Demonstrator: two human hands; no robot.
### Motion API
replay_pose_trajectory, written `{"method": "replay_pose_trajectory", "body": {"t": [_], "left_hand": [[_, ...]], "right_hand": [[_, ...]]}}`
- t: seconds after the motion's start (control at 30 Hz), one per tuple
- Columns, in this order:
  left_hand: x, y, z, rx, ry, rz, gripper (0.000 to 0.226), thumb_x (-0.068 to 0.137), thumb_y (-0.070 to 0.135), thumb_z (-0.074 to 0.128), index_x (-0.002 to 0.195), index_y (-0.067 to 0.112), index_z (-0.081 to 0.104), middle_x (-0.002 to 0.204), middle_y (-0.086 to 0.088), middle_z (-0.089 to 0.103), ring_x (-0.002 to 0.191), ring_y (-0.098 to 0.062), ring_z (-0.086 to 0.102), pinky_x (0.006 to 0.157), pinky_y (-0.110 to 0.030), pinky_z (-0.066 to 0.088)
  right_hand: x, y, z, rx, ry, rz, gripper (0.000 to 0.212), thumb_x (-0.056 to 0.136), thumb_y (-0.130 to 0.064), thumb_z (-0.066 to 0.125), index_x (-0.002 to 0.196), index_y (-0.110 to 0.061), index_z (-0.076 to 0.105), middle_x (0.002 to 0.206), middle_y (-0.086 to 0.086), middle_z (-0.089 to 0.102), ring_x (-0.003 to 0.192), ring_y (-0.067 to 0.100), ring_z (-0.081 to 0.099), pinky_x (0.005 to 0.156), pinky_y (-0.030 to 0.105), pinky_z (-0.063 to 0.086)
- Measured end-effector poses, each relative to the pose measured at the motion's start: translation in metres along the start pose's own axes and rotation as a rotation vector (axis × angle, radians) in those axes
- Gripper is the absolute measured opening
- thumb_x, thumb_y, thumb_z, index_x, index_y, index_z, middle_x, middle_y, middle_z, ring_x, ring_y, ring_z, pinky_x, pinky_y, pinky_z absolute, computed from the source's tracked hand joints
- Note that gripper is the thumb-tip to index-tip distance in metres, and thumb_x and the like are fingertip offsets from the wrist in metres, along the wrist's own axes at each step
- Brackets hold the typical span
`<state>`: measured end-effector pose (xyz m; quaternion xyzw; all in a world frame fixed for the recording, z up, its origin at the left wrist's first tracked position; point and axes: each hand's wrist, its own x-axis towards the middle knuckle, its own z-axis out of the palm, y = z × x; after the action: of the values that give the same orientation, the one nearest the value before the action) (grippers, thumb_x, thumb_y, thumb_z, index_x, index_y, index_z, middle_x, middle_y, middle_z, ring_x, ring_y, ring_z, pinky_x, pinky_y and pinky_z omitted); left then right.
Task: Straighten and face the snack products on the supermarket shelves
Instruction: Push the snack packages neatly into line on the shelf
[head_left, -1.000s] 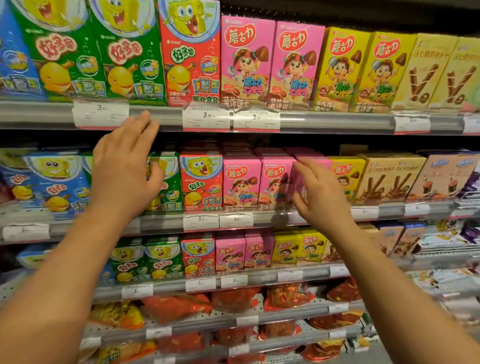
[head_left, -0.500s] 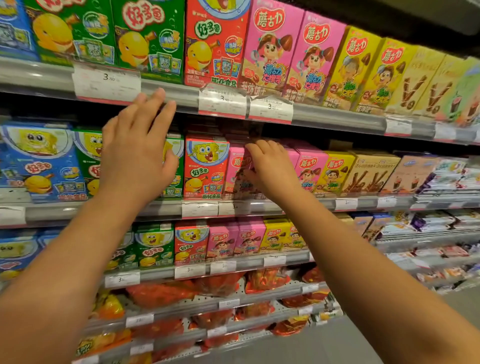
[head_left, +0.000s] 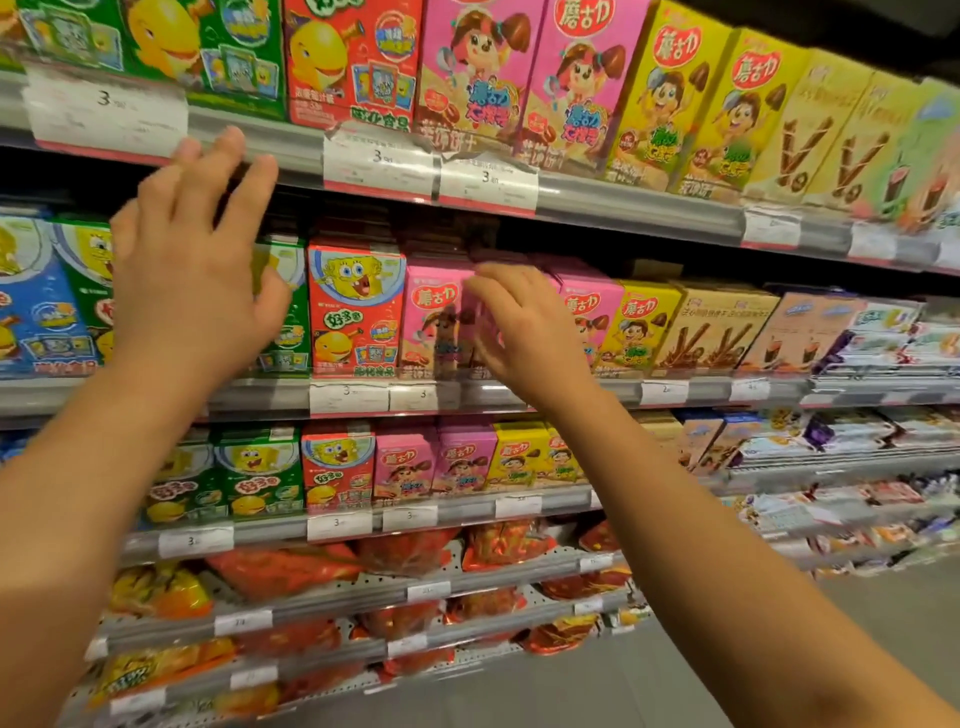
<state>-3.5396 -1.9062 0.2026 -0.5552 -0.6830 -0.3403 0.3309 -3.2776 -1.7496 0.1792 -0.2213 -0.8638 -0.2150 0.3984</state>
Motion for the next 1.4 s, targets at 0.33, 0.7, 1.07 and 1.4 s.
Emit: {"method": "replay_pose_trajectory", "body": {"t": [0.33,0.7,1.07,1.4], "left_hand": [[0.001,-0.002,0.021,-0.020,-0.002,-0.072,0.081,0.084,0.037,0.043,0.160,0.027,0.017,0.170,0.003,0.005,0.155,-0.036,0.012,0.121,-0.060,0.022],[0.001,0.012,0.009,-0.012,-0.016,-0.096,0.083,0.082,0.032,0.050,0.159,0.023,0.020,0.168,-0.007,0.013,0.154,-0.037,0.013,0.121,-0.062,0.020],[0.003,0.031,-0.003,0.082,-0.078,-0.146,0.086,0.086,0.009,0.070,0.159,0.015,0.026,0.167,-0.011,0.021,0.154,-0.037,0.017,0.120,-0.058,0.026],[0.000,0.022,-0.019,-0.025,-0.070,-0.087,0.068,0.090,0.014,0.060,0.155,0.014,0.039,0.163,-0.007,0.033,0.148,-0.035,0.030,0.116,-0.057,0.036]], "right_hand": [[-0.197,0.019,0.046,0.052,-0.724,0.393,0.071,0.093,-0.033,0.064,0.155,-0.014,0.035,0.161,0.012,0.035,0.146,0.035,0.034,0.115,0.052,0.038],[-0.202,0.040,0.076,0.035,-0.759,0.451,0.080,0.093,-0.035,0.062,0.159,-0.015,0.022,0.165,0.008,0.025,0.155,0.032,0.016,0.124,0.056,0.018],[-0.197,0.030,0.057,0.203,-0.322,0.118,0.051,0.085,-0.024,0.058,0.134,-0.012,0.058,0.142,0.010,0.056,0.130,0.030,0.051,0.107,0.048,0.046],[-0.139,0.000,0.048,0.040,-0.432,0.188,0.075,0.081,-0.035,0.065,0.151,-0.014,0.046,0.159,0.008,0.042,0.147,0.029,0.039,0.117,0.051,0.038]]}}
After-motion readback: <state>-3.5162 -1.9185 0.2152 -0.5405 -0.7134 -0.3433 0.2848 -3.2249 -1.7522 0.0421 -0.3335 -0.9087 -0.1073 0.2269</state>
